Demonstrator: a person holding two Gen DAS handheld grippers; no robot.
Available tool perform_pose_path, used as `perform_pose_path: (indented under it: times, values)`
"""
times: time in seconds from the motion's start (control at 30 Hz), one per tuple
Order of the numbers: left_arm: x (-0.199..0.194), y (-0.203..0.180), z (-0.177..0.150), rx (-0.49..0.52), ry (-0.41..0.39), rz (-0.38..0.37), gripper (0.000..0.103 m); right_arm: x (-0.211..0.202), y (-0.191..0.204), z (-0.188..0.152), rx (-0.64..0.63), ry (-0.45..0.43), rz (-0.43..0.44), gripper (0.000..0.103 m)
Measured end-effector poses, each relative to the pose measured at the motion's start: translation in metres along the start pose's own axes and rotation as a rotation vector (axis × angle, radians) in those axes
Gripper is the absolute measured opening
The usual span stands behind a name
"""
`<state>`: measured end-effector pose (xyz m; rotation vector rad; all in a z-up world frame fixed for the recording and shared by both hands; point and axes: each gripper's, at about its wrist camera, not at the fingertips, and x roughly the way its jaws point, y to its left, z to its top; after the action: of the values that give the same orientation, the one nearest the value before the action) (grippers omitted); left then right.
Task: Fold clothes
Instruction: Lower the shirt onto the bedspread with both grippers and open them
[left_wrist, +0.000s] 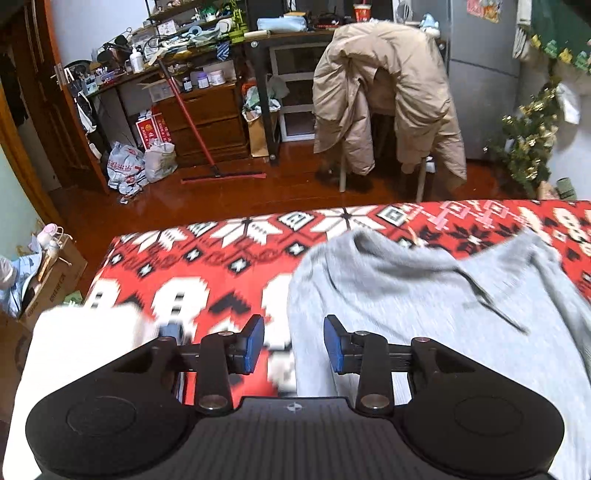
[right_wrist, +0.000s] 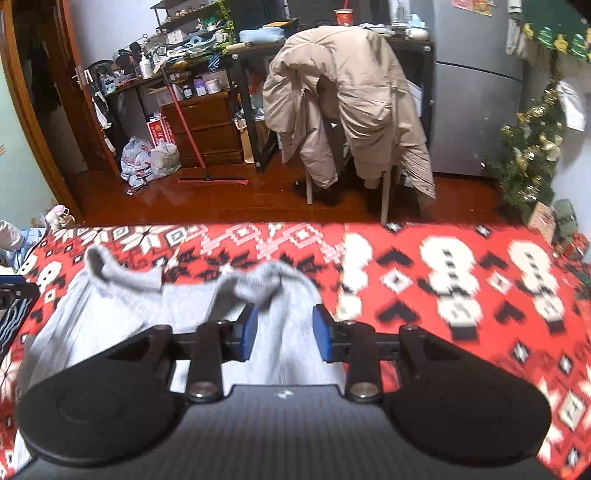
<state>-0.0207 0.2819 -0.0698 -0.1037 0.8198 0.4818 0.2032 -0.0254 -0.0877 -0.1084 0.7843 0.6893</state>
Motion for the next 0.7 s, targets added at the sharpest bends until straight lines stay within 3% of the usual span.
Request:
perform_pose_path:
  times: [0.23,0.37,0.5,0.7]
  values:
    - [-0.053,0.004,-0.064,0.019,0.032,-0.075,0.035,-0.064,0.015,-0.084,0.000,0.064,-0.031,0.040]
    - [-0.074,-0.005,-0.093,0.103,-0.009,-0.026,0.038,-0.085,0.022,-0.121,0.045,0.055,-0.049,0.040]
    - [-0.073,0.005,-0.105,0.050,0.000,-0.013,0.038,-0.089,0.014,-0.127,0.085,0.046,-0.085,0.040]
    - [-0.053,0.035,-0.105,-0.049,0.048,0.028,0.038,-0.077,-0.009,-0.108,0.095,0.003,-0.190,0.040]
